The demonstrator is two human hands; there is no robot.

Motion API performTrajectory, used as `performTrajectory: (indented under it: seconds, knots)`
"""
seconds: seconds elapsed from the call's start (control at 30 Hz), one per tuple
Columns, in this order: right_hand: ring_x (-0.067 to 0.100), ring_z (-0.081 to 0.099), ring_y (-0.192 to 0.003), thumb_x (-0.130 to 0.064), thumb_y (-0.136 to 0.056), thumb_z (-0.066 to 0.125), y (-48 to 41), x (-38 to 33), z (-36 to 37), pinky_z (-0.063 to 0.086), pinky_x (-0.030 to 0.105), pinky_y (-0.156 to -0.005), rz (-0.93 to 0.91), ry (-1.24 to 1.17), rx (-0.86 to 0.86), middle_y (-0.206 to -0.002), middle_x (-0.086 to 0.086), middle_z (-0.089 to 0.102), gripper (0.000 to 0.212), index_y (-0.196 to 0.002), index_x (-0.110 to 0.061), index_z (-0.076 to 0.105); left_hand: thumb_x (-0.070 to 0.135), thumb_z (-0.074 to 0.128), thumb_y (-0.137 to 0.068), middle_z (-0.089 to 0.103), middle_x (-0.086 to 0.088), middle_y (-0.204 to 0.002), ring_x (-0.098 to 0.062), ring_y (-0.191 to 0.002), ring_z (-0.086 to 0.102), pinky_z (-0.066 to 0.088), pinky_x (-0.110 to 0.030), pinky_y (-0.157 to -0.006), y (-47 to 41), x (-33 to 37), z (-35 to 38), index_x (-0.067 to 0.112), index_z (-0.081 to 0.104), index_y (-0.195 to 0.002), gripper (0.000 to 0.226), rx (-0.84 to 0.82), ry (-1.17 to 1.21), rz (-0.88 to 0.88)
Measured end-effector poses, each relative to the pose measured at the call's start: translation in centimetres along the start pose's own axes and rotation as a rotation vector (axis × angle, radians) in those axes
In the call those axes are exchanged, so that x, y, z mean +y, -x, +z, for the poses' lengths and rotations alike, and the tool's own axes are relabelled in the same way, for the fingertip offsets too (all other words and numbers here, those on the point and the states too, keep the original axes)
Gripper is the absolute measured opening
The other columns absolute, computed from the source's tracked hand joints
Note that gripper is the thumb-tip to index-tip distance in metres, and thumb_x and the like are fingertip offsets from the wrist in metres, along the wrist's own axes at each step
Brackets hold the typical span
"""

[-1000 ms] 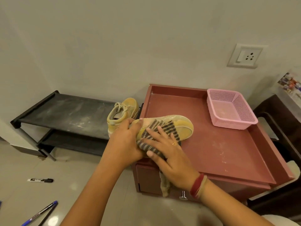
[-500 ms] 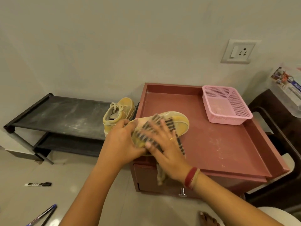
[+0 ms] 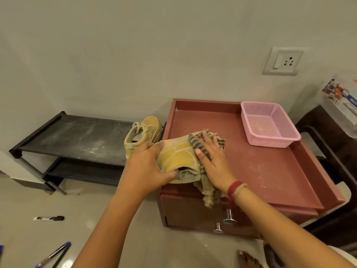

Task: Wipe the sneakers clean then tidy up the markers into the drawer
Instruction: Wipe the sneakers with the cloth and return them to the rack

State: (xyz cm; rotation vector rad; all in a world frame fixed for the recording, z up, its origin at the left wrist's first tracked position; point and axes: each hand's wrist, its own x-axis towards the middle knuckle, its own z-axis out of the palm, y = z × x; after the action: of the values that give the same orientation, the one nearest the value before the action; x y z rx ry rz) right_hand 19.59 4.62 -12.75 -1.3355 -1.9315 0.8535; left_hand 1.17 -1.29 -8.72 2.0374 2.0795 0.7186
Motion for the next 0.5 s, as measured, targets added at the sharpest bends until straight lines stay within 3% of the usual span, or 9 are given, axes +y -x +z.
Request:
performTrajectory:
  seconds: [0.17,0.3,0.4,0.5]
  knots:
    - [-0.002,-0.006,-0.142,-0.060,-0.091,0.026,3.1,-0.8,1.5,-0.005,0.033,-0.117,-0.321,0.035,-0.184,-0.150,-0.032,0.012,0.042,-0.132,-0.061,0.026,0.062,0.058,-0.053,0.057,0.002,-0.119,-0.014,-0.104,0.056,0.044,-0.026,-0.081,0.1,-0.7,-0.2,0.019,0.053,-0.133,0.091,0.015,0.024,-0.007]
    - [0.007,-0.003,-0.143,-0.057,-0.093,0.034,0.1,0.4,-0.6,0.008,0.051,-0.117,-0.040,0.007,-0.063,-0.149,-0.027,0.009,0.032,-0.121,-0.068,0.021,0.062,0.060,-0.054,0.057,0.003,-0.123,-0.014,-0.110,0.054,0.046,-0.030,-0.087,0.0,-0.8,-0.5,0.021,0.052,-0.134,0.090,0.016,0.067,-0.065]
    - [0.011,0.008,-0.144,-0.038,-0.097,0.038,-0.2,-0.2,-2.0,0.012,0.044,-0.118,0.079,-0.223,0.068,-0.156,-0.010,0.012,0.029,-0.115,-0.059,0.028,0.063,0.068,-0.056,0.054,0.004,-0.125,-0.015,-0.113,0.052,0.046,-0.034,-0.093,-0.3,-0.6,-0.6,0.024,0.051,-0.134,0.089,0.019,0.115,-0.097]
    - [0.012,0.010,-0.144,-0.040,-0.097,0.038,0.5,-1.0,-1.9,0.013,0.039,-0.117,0.103,-0.242,0.210,-0.157,-0.005,0.010,0.032,-0.128,-0.049,0.036,0.066,0.067,-0.058,0.049,0.003,-0.129,-0.015,-0.115,0.049,0.044,-0.033,-0.093,-0.2,-0.7,-0.3,0.024,0.046,-0.135,0.091,0.006,0.148,-0.088]
